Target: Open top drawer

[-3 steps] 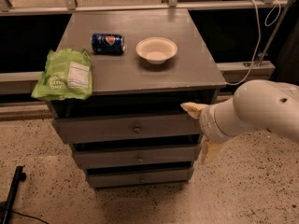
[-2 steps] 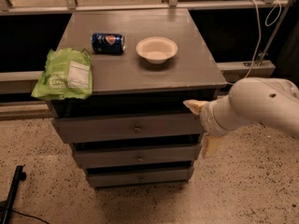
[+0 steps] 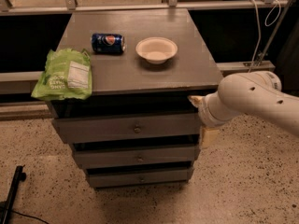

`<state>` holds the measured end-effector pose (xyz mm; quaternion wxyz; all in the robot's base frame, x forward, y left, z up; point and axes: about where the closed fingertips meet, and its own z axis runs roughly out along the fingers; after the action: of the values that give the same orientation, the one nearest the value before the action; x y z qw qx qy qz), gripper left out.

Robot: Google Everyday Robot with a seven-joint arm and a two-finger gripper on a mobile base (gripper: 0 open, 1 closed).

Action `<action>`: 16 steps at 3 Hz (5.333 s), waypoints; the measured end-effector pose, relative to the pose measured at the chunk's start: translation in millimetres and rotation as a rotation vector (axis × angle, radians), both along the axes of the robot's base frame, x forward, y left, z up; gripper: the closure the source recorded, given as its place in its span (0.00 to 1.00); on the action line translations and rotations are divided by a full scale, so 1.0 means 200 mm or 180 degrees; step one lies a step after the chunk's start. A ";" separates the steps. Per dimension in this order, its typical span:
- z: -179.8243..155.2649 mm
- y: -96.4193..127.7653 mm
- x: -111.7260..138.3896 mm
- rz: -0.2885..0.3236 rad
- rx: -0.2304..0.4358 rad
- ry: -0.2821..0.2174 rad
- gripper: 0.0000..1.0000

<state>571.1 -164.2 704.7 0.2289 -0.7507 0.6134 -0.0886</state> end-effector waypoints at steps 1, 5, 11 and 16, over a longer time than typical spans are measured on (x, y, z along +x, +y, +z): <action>-0.07 0.08 0.10 -0.0204 0.0159 0.0026 0.00; -0.31 0.14 0.16 -0.0192 0.0283 0.0429 0.27; -0.28 0.14 0.08 -0.0133 0.0236 0.0461 0.00; -0.25 0.23 -0.28 -0.0230 -0.0126 0.1446 0.40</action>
Offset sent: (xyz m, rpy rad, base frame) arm 0.0398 0.0363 -0.0477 0.0786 0.1165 -0.0974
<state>516.1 -119.0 655.1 0.0668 -0.7332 0.6739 0.0626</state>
